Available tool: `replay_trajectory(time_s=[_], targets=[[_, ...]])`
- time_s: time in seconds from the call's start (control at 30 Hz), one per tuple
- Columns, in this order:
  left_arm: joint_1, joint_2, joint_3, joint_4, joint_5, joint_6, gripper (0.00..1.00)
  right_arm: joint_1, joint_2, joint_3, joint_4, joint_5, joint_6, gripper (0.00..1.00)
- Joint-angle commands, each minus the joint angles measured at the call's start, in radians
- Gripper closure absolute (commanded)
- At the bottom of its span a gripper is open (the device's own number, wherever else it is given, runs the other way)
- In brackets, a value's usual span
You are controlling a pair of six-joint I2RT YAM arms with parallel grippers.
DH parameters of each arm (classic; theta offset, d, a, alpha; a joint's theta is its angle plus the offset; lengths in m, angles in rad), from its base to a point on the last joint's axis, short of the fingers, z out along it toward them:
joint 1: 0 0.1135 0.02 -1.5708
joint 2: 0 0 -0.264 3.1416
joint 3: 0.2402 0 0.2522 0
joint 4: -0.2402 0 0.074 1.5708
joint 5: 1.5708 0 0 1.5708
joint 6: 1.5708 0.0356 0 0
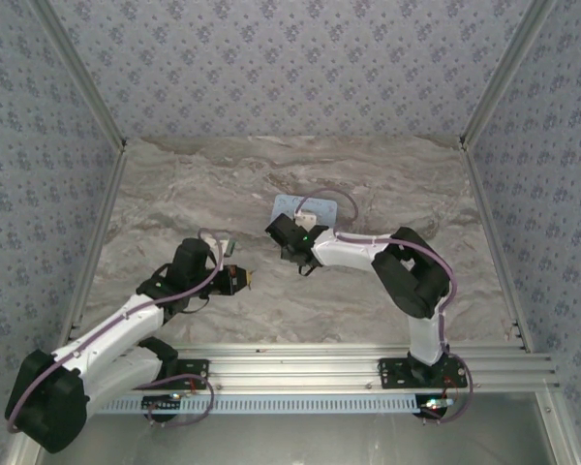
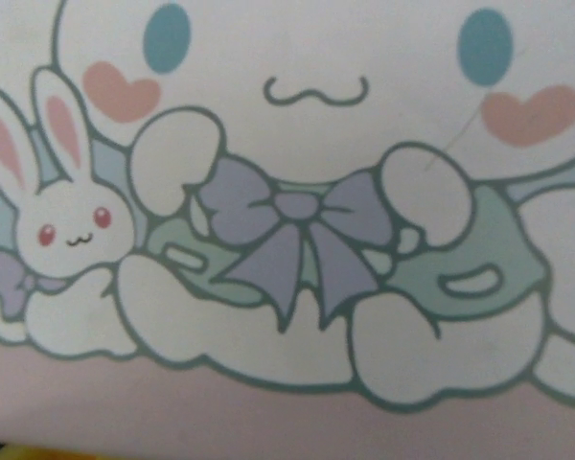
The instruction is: Unlock a padlock with a key
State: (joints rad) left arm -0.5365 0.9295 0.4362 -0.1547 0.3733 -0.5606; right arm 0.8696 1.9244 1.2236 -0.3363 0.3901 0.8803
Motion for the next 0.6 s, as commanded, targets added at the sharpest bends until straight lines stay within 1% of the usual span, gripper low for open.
replay_trajectory(time_s=[0.0, 0.23, 0.33, 0.43, 0.57], targets=[[0.007, -0.014, -0.011, 0.01, 0.001, 0.021, 1.0, -0.003, 0.016, 0.001, 0.016, 0.068, 0.043, 0.49], [0.006, -0.033, -0.026, 0.007, 0.014, 0.017, 1.0, 0.0, 0.028, -0.014, 0.06, 0.148, 0.062, 0.54], [0.006, -0.055, -0.038, 0.037, 0.033, 0.021, 1.0, -0.001, 0.049, 0.005, 0.059, 0.163, 0.053, 0.58], [0.004, -0.07, -0.041, 0.041, 0.019, 0.014, 1.0, -0.004, 0.064, 0.025, 0.053, 0.162, 0.033, 0.67], [0.003, -0.072, -0.039, 0.043, 0.037, 0.022, 1.0, -0.005, 0.067, 0.025, 0.051, 0.155, 0.011, 0.78]])
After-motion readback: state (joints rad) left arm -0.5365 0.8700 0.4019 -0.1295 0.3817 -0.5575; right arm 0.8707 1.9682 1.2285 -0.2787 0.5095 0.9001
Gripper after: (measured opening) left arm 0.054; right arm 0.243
